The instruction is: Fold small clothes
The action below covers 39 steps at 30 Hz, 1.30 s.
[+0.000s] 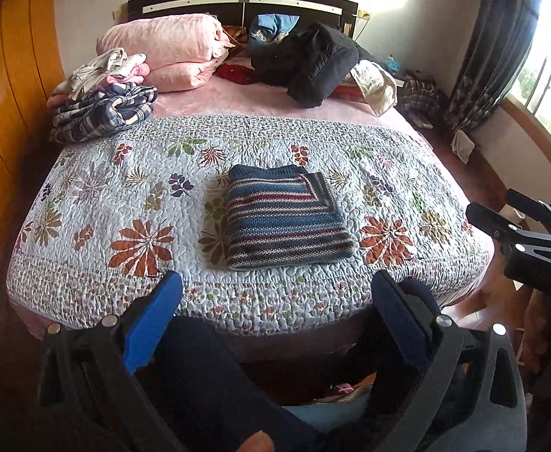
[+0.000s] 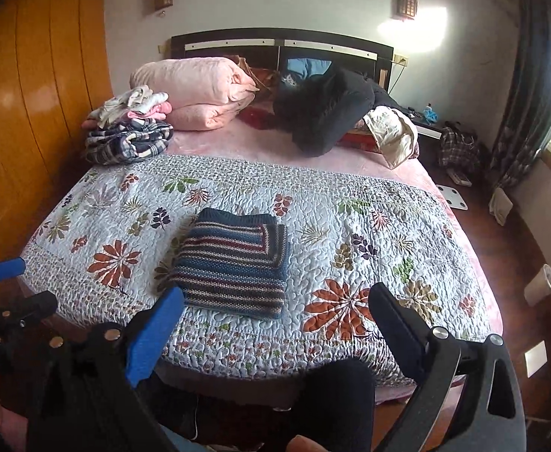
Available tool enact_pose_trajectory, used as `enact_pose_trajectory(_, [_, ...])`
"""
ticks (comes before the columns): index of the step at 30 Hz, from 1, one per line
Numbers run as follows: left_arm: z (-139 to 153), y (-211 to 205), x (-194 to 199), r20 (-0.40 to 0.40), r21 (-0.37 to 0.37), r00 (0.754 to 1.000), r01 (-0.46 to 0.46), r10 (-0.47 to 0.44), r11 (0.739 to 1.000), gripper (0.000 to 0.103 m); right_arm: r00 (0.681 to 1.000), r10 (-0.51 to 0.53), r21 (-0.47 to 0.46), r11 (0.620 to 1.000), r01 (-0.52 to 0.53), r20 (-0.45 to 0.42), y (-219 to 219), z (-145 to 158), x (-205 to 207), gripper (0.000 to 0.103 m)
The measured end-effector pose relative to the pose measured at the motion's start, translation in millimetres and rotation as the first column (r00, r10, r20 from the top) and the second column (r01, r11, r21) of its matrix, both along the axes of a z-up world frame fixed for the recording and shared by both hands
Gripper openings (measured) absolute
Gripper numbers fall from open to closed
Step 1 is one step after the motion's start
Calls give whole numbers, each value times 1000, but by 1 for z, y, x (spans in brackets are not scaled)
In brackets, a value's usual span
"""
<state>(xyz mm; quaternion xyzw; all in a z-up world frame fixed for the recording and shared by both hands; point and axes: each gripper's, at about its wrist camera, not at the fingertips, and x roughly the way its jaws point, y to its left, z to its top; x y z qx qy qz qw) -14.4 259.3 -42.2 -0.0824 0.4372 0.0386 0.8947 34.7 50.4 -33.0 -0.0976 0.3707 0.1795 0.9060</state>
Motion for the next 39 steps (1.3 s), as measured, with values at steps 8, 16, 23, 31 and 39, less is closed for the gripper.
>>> enact_pose_trajectory(8, [-2,2,-16,5,-14,1000,-17,17,1000,100,1000,16,-27,999,-17,-16,7,-8,-19,99])
enact_pose_trajectory(16, [3,-3,-23,28,-8,1000,-6,7,1000,100,1000,13,-26,1000,-13,-8,9,-7,-26,99])
enact_pose_trajectory(23, [2,-8,-25,31,-5,1000,2,-2,1000,100,1000,-1,-26,1000,1,-12,4,-8,-27,99])
enact_pose_trajectory(31, [1,-10,-24,29,-6,1000,7,-7,1000,100,1000,-2,-26,1000,2,-11,4,-9,-26,99])
enact_pose_trajectory(39, [-2,-8,-18,18,2,1000,3,-4,1000,100,1000,8,-26,1000,-8,-15,7,-9,-22,99])
